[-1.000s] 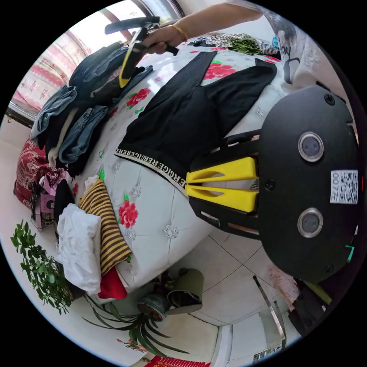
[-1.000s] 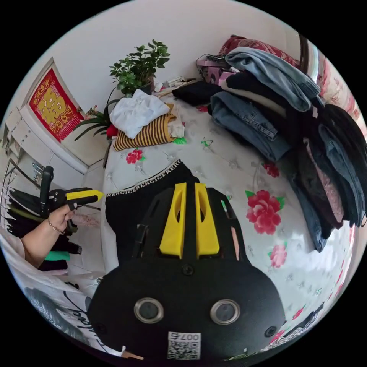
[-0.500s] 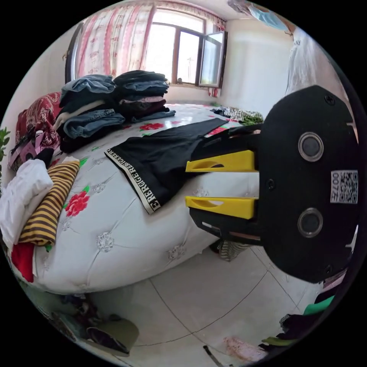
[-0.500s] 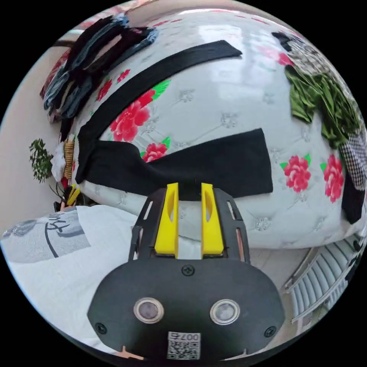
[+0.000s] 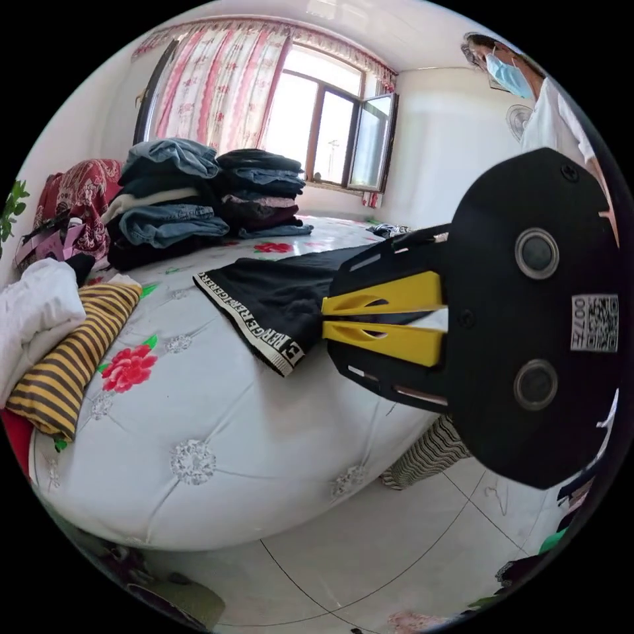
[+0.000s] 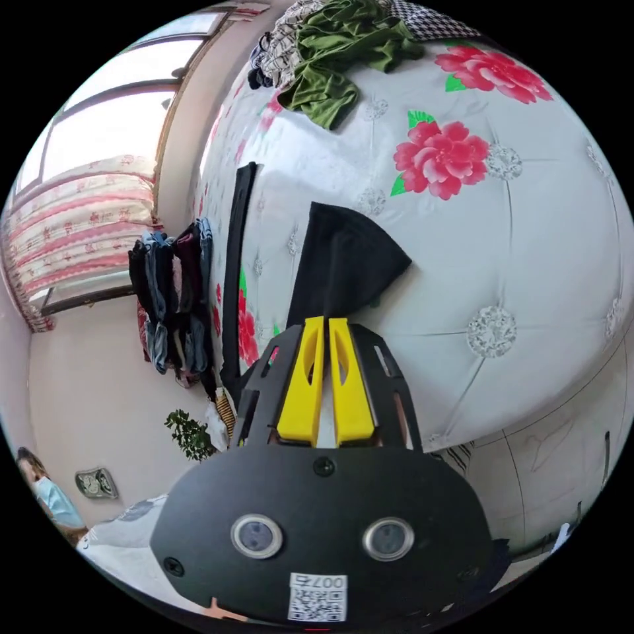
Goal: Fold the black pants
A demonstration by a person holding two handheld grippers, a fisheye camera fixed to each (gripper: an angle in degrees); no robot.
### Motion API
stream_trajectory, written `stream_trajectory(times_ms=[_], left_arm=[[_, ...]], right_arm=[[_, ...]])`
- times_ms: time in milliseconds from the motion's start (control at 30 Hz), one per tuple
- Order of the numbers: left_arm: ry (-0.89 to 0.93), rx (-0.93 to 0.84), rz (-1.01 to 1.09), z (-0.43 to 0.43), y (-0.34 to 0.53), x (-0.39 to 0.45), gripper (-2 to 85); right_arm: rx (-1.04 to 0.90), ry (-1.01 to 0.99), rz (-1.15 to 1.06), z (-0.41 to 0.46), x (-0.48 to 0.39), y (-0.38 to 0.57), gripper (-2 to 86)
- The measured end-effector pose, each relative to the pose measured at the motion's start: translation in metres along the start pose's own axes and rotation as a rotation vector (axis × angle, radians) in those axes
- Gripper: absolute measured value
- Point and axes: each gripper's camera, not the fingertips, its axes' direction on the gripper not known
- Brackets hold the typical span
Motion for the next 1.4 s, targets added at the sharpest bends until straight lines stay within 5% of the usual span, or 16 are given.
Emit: stream_trajectory(times_ms=[267,567,767,1133,1267,1400], left_arm=[[-0.079,-0.094,0.272,-0.022,-0.010,0.051,-1.0],[-0.057,-0.103,0.192,-0.003,0.008,0.040,-1.0],[-0.054,-0.091,0.216,0.033,-0.025,0.090,-0.9],[-0.449,-0.002,0.207,0.211,-0.145,0.173,0.6],[-0.531,-0.009,0.342,0.227,-0.128,0.199,3.5],[-0.562,0.012,0.463,0.216,-0.079,0.207,5.0]], right_arm=[[0.170,-0.132,-0.251,-0.071,-0.070,0.023,-0.2],[0.235,-0.135,-0.137,-0.063,-0.058,0.056,-0.3],[0.296,0.006,-0.272,-0.060,-0.136,0.021,-0.2],[0.069,0.445,-0.469,0.144,-0.302,-0.180,0.9],[0.005,0.368,-0.609,0.170,-0.310,-0.164,0.7],[-0.261,0.219,-0.869,0.207,-0.296,-0.088,0.8]])
